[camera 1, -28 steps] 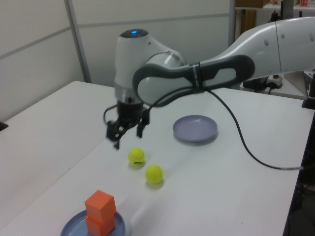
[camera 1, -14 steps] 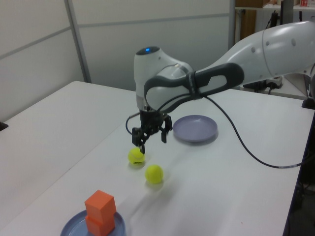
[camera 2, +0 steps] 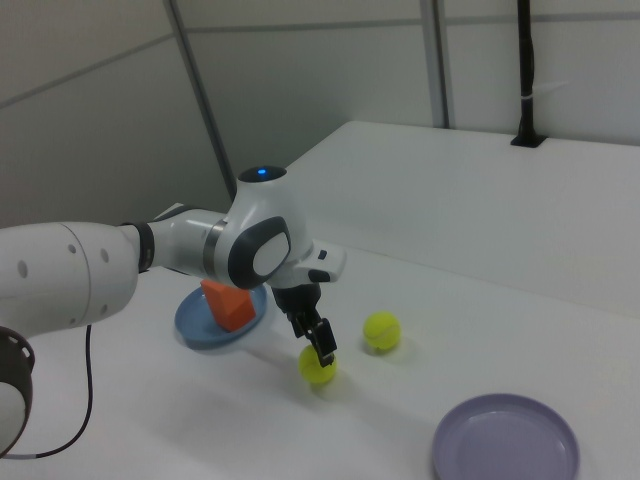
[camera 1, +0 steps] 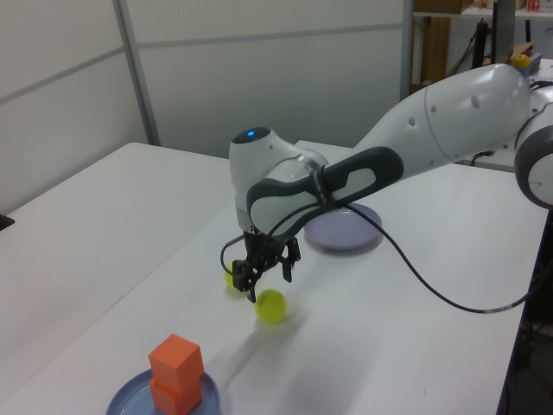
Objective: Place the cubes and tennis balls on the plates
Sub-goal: 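Move the gripper up and over to a tennis ball, lower, then grasp the yellow tennis ball with the gripper, then carry the tennis ball to the lavender plate and release it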
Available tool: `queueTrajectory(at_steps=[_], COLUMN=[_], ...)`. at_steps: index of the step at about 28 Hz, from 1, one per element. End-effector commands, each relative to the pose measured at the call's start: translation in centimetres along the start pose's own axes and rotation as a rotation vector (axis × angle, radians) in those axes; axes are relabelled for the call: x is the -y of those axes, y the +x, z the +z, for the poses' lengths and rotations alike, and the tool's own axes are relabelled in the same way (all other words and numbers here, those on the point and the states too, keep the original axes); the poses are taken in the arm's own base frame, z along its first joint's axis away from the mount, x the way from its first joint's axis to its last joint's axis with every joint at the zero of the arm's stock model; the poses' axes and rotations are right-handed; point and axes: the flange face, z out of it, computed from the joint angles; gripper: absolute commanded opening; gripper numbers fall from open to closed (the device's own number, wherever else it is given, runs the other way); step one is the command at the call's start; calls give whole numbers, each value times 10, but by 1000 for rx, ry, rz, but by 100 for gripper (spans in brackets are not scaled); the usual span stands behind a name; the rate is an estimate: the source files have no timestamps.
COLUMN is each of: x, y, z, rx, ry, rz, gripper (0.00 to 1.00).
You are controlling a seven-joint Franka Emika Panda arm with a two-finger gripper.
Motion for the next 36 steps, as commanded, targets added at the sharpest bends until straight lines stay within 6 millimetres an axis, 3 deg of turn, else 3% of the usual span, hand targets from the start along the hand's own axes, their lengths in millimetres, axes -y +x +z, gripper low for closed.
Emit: queueTrajectory(at_steps=[1,8,9,14,15,16,17,21,23,27,28,31,33,36], x=[4,2,2,-1,-2,-5,-6,-17,-26,-58,-81,-124,-163,-205], y=[-3,-3,-2,-1,1,4,4,11,14,24,31,46,57,66], z=[10,33,33,44,44,42,41,26,3,-24,-34,-48,-50,-43], rx=[4,19,18,27,21,8,6,-12,-38,-57,-53,-68,-77,-73], ry=[18,3,0,-8,-6,-1,0,14,28,35,27,12,1,-9], rz=[-17,-18,-20,-17,-14,-8,-8,-14,-19,7,32,101,161,184], gripper=[100,99,93,43,29,3,0,0,0,0,0,0,0,0])
